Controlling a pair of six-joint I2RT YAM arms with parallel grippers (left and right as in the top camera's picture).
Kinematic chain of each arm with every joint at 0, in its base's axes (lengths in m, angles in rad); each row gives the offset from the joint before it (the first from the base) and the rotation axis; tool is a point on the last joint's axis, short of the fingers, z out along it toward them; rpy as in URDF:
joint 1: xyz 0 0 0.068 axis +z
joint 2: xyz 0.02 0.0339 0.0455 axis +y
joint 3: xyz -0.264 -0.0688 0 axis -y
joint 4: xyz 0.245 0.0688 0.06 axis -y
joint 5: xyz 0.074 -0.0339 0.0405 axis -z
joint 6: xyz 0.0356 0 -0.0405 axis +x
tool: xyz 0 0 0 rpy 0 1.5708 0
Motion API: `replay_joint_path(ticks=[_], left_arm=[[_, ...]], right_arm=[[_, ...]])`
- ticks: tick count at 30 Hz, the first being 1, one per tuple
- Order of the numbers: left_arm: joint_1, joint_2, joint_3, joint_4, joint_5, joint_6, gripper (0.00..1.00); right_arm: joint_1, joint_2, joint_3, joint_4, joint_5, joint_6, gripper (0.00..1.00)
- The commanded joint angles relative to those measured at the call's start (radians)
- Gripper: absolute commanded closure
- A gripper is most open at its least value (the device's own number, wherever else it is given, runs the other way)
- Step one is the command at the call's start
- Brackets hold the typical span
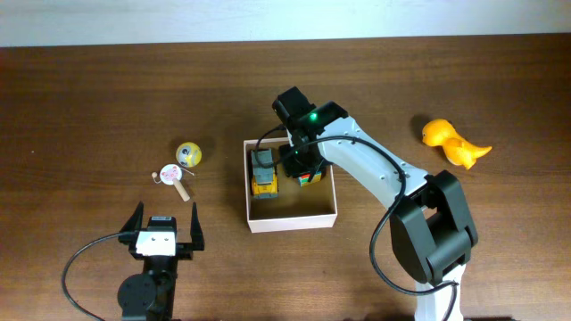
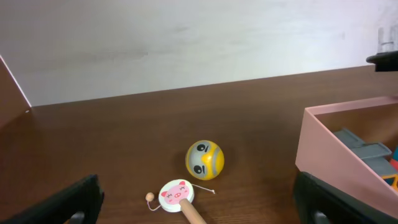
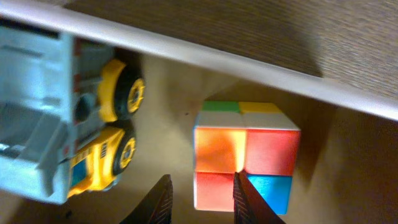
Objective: Pack container
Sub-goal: 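Lower the cube into the box beside the truck and release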
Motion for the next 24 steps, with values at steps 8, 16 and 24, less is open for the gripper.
replay_joint_path(ticks=[8,16,24], left_arm=[[-0.004,-0.007,-0.004,-0.003,0.012,0.016,0.01],[-0.004,-0.007,-0.004,-0.003,0.012,0.016,0.01],[-0.004,-0.007,-0.004,-0.003,0.011,0.016,0.01]], right_arm=[[0.015,0.000,0.040,-0.066,-0.092,-0.119,0.73],[0.054,0.003,0.035,-0.071,-0.095,-0.229,0.73],[0.056,0.008,-0.045,0.012,-0.096,-0.282,0.73]])
